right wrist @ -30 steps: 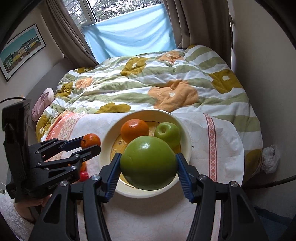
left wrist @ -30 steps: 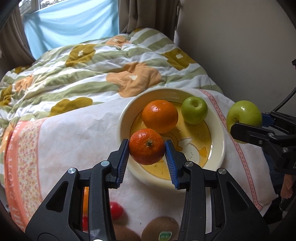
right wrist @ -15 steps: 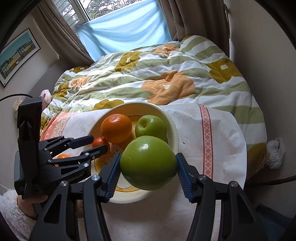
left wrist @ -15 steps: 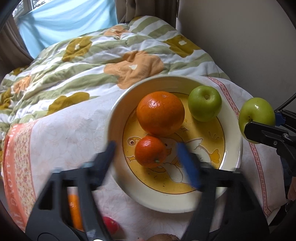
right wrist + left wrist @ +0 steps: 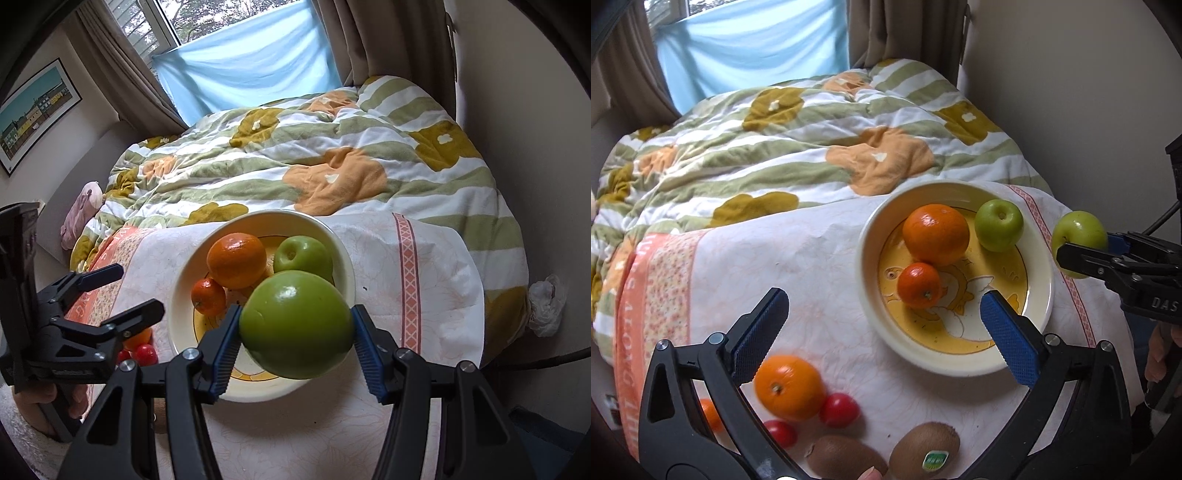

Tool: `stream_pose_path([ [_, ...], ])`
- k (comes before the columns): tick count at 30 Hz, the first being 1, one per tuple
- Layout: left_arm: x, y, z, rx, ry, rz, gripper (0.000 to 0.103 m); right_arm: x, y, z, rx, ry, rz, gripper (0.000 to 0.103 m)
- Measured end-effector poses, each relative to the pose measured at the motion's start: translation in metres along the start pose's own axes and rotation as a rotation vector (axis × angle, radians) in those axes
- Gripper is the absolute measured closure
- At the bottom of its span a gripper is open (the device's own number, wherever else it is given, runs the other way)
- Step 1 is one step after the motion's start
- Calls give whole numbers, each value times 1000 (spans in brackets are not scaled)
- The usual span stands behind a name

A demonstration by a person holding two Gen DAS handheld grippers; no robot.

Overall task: Organize fruits
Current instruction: 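Release the mandarin with the left tool while the right tool releases the apple in the bowl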

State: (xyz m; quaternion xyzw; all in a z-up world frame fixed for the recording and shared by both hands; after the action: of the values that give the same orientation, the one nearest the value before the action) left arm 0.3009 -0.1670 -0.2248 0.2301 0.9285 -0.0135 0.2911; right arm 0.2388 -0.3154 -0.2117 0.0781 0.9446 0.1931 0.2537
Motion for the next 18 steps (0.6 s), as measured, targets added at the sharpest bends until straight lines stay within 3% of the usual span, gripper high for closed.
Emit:
stream_pose_path([
  [18, 55, 35, -28, -82, 38, -132, 0, 18, 25, 58, -14, 100, -91, 49],
])
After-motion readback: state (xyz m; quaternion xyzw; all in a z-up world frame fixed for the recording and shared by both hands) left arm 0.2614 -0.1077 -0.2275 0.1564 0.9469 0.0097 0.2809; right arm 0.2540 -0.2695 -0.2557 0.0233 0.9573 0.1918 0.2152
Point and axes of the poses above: each gripper's, at about its wrist camera, not at the fingertips, and z roughly the way its jaws point, y to its left, x to its underside, the point moved 8 cm from there along z, roughly the way its jaws point, and after that the axes turned 15 degrees about z, right-handed, at the moved point
